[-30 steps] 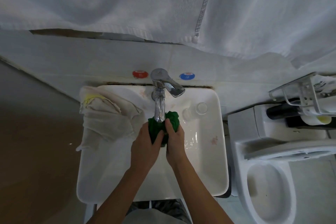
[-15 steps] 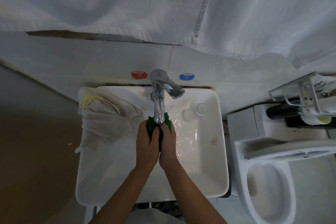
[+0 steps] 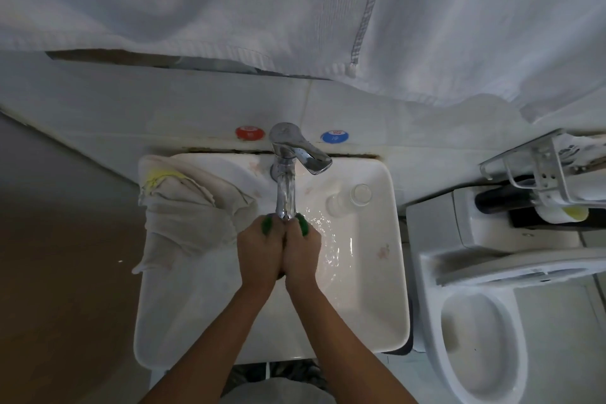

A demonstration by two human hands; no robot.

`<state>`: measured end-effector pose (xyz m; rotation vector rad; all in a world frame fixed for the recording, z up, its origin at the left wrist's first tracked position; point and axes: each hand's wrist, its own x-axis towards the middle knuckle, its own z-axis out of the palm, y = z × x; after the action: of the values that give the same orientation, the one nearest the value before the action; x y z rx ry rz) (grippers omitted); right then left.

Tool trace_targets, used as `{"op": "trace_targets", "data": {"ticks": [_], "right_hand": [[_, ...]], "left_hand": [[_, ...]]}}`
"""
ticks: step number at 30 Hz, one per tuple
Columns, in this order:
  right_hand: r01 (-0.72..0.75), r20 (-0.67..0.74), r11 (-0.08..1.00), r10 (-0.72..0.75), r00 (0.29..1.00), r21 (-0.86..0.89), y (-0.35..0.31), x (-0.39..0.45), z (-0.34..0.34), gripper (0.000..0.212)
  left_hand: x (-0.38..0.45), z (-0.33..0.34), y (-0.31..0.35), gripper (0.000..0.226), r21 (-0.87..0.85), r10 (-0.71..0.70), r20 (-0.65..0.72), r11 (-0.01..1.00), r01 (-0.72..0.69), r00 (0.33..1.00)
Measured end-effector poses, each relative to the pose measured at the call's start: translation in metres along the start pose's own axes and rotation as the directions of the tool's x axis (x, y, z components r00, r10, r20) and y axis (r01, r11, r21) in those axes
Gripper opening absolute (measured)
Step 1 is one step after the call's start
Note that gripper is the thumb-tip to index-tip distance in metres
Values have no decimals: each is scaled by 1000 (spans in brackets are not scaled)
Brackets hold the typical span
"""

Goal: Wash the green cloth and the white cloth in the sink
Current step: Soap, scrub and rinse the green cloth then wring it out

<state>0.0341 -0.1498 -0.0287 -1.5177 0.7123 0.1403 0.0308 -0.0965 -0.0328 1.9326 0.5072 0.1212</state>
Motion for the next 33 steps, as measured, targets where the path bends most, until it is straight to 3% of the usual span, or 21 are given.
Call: {"op": "trace_targets", "data": {"ticks": [6,9,14,19,25,29,33], "right_hand": [[111,168,978,-81,982,-175,7,-6,-4,18],[90,297,988,-49,954,-126,17,-4,-13,43],[64,449,998,-58,892,2,17,1,-25,58],[195,348,976,-149,926,-101,12,2,-22,43],[320,182,914,-280,943,-249,15,7,-17,39],[449,275,802,-363,890,-394,24,10,-19,21],[523,426,761,-357,831,-383,25,2,-32,46]], "left_hand": [[3,-6,0,29,-165,-121,-5,979,118,993],[5,-8,1,26,-210,-185,8,961,183,983],[8,-7,1,25,-352,-359,91,861,368,929],[7,-8,0,27,-301,-408,183,843,446,894],[1,-13,3,34,-137,-250,347,940,313,904],[0,-13,6,35,-170,-366,372,877,450,853],[0,-13,11,28,-188,-374,318,876,444,871]]}}
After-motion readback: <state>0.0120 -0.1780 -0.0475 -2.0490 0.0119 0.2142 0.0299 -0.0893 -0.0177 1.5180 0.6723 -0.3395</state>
